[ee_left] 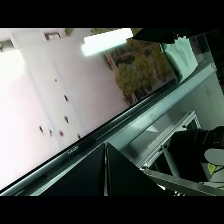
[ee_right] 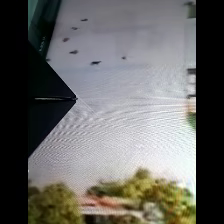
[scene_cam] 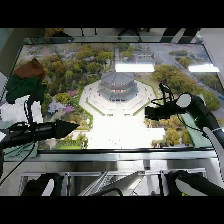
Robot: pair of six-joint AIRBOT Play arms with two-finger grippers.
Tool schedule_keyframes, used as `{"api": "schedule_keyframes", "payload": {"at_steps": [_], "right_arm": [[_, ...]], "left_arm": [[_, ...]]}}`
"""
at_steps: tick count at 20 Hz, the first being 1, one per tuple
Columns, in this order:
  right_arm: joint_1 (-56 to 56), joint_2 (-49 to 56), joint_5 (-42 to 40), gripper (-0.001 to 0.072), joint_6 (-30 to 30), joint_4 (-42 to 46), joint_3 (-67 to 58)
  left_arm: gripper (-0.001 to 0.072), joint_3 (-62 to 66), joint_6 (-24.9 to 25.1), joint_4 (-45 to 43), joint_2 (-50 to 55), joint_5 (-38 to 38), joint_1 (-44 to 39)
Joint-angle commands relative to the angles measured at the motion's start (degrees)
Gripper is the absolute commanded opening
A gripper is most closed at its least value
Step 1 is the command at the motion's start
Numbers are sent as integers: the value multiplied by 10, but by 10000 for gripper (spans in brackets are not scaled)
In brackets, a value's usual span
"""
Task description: Fold the shirts.
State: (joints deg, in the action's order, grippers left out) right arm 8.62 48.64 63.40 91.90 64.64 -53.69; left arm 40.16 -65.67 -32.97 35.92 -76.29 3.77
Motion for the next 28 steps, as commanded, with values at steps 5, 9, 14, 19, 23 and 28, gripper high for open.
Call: {"api": "schedule_keyframes", "payload": {"at_steps": [5,9,14,19,23,28], "right_arm": [[0,0,0,16,0,0,0],[0,0,0,15,0,0,0],[0,0,0,16,0,0,0],[0,0,0,15,0,0,0],[0,0,0,15,0,0,0],[0,0,0,15,0,0,0]], "left_arm": [[14,13,-23,-66,3,12,0],[14,165,-107,-340,92,20,0],[149,476,-108,-566,364,129,1],[715,828,-120,-615,738,201,29],[713,772,-126,-650,845,446,51],[596,763,-126,-739,924,584,56]]}}
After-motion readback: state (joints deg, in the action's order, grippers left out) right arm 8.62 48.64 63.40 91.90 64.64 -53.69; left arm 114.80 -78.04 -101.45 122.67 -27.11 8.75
